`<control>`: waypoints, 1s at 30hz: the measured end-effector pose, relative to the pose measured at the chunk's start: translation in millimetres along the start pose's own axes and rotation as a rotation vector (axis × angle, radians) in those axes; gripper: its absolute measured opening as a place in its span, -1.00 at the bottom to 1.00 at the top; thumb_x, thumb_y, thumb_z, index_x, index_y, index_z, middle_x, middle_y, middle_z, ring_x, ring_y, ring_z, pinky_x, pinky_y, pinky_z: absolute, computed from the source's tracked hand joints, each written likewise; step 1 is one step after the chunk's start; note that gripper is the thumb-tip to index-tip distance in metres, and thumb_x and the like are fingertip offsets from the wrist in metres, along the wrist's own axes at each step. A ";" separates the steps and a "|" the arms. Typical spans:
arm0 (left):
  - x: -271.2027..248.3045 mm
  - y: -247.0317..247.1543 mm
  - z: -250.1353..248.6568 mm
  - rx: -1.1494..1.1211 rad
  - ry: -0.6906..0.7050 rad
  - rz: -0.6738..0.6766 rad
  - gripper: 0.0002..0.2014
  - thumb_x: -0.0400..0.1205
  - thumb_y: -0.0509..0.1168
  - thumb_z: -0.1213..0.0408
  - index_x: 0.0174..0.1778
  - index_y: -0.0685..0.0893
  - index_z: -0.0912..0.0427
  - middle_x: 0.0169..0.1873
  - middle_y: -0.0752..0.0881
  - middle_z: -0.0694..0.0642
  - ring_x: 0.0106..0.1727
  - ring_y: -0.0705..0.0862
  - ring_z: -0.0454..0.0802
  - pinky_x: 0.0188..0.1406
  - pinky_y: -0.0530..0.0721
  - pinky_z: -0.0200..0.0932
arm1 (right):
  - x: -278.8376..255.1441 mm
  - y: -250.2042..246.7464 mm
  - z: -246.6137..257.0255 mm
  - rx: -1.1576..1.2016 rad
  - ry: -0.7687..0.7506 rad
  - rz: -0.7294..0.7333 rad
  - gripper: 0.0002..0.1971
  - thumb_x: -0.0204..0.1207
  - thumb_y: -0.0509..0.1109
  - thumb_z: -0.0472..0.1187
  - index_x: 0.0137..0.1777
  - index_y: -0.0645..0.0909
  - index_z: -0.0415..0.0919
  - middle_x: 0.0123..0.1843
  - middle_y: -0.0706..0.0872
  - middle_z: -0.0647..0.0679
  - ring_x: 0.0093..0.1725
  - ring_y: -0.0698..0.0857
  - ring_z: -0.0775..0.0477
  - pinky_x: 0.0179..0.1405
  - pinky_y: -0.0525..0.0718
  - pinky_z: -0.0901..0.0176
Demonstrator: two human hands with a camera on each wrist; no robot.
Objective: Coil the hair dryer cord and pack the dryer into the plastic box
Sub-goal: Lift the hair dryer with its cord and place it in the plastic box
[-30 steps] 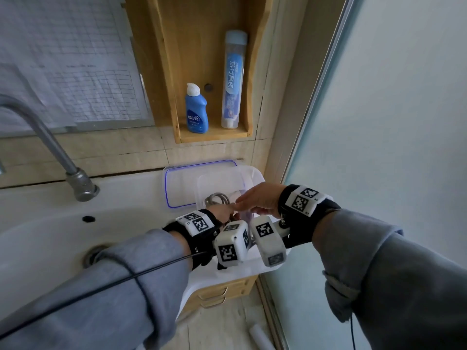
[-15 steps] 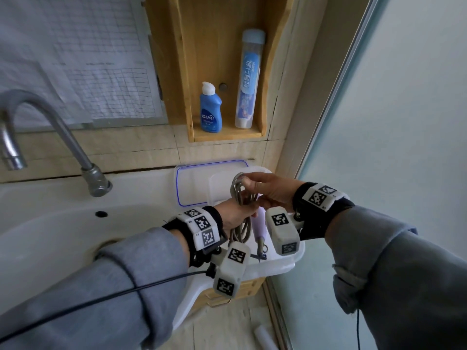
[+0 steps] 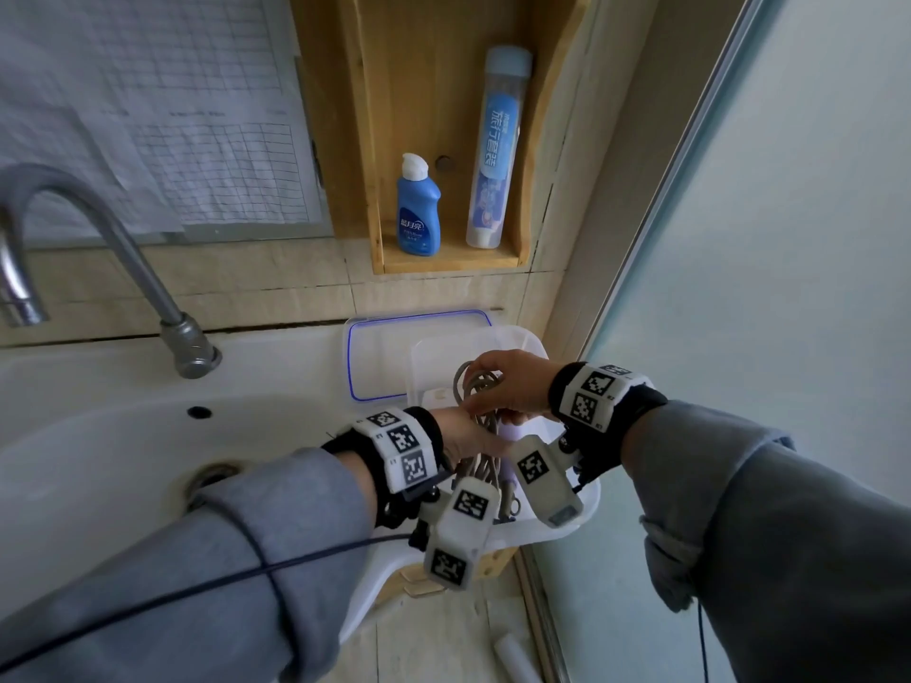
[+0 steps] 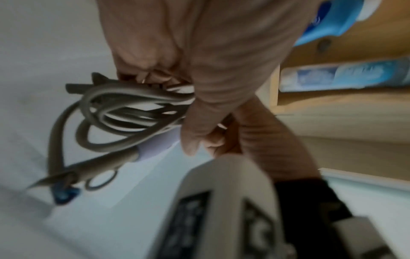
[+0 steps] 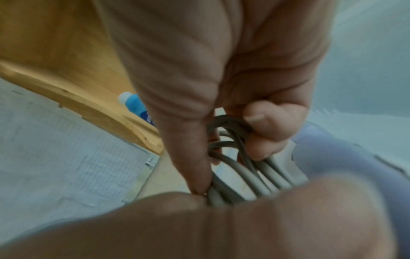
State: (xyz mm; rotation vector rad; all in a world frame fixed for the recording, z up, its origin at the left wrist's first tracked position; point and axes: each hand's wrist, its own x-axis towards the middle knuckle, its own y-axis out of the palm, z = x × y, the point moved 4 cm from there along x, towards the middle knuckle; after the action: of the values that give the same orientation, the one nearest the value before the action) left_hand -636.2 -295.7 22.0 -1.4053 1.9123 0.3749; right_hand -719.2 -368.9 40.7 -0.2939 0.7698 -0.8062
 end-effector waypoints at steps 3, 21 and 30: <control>-6.6 -21.4 -4.0 -0.015 -0.060 -0.036 -0.87 0.43 0.43 0.44 -0.14 0.69 0.35 -0.16 0.71 0.29 -0.02 0.72 0.22 0.15 0.67 0.13 | 5.6 8.4 -4.9 -0.041 0.043 0.036 -0.74 0.38 0.51 -0.22 0.04 0.57 -0.04 -0.17 0.69 -0.13 -0.32 0.70 -0.12 -0.32 0.75 0.13; -5.5 -69.7 -2.2 -0.570 0.002 -0.073 -0.95 0.59 0.16 0.39 -0.09 0.49 0.30 -0.04 0.63 0.22 0.03 0.57 0.12 0.30 0.54 -0.01 | 43.3 64.6 2.0 -0.890 0.096 0.280 -0.70 0.56 0.29 0.01 0.04 0.58 -0.25 -0.32 0.53 -0.08 -0.39 0.51 -0.03 -0.30 0.55 0.27; -1.6 -76.6 5.4 -0.729 0.074 -0.057 -0.68 0.58 0.25 0.40 0.25 0.57 0.40 0.02 0.75 0.25 0.06 0.73 0.11 0.21 0.66 -0.07 | 41.3 59.9 3.5 -0.645 0.096 0.280 -0.54 0.44 0.46 -0.25 0.36 0.61 -0.25 -0.03 0.66 -0.10 -0.38 0.58 0.10 -0.25 0.66 0.26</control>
State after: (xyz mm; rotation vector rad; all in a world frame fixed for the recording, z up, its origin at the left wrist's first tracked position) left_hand -563.9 -319.1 33.0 -1.9393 1.8667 1.0826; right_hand -666.2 -359.5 -8.2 -0.7080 1.1246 -0.2900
